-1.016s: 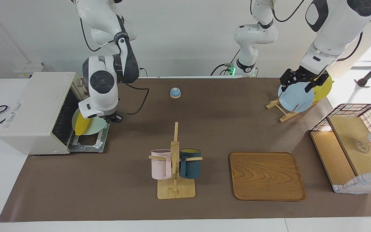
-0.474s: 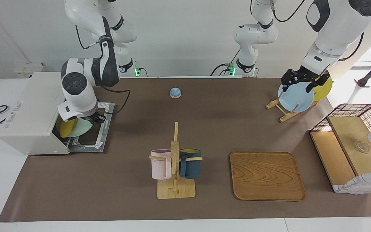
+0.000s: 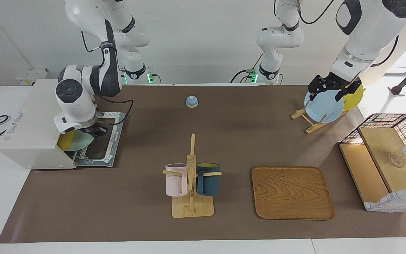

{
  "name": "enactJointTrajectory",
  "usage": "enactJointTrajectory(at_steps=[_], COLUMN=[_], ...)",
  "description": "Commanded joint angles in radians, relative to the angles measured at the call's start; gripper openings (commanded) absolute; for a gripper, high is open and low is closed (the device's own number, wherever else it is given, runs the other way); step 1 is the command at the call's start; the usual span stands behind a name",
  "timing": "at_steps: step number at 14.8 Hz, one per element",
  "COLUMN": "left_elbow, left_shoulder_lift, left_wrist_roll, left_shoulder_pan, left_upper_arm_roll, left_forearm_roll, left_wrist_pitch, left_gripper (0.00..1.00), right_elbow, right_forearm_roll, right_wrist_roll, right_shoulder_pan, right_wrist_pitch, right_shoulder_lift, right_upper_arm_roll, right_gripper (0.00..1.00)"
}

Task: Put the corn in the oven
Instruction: 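Release the corn inside the oven and pull the right gripper back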

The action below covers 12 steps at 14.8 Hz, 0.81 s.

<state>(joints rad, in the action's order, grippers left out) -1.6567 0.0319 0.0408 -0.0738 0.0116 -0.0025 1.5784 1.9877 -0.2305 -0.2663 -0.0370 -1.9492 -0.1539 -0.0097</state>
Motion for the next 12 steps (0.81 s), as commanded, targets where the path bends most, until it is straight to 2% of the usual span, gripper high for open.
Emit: enactJointTrajectory(at_steps=[1, 3, 4, 8, 12], left_elbow=[-0.021, -0.021, -0.021, -0.021, -0.021], left_shoulder_lift=[0.022, 0.022, 0.022, 0.022, 0.022], left_wrist_roll=[0.008, 0.008, 0.008, 0.008, 0.008], left_shoulder_pan=[0.008, 0.008, 0.008, 0.009, 0.008], left_upper_arm_roll=[0.007, 0.007, 0.007, 0.007, 0.007], left_forearm_roll=[0.012, 0.012, 0.013, 0.012, 0.012], left_wrist_pitch=[0.012, 0.012, 0.012, 0.012, 0.012], left_gripper=[1.0, 1.0, 1.0, 1.0, 1.0], right_elbow=[0.056, 0.059, 0.057, 0.054, 0.016], right_forearm_roll=[-0.006, -0.006, -0.006, -0.006, -0.004], right_wrist_roll=[0.016, 0.016, 0.016, 0.045, 0.052], right_shoulder_pan=[-0.024, -0.026, -0.024, -0.023, -0.011], right_wrist_pitch=[-0.027, -0.022, -0.017, -0.013, 0.027], right_shoulder_lift=[0.036, 0.036, 0.037, 0.053, 0.059], right_upper_arm_roll=[0.016, 0.016, 0.016, 0.017, 0.026], right_gripper=[0.0, 0.0, 0.13, 0.34, 0.47])
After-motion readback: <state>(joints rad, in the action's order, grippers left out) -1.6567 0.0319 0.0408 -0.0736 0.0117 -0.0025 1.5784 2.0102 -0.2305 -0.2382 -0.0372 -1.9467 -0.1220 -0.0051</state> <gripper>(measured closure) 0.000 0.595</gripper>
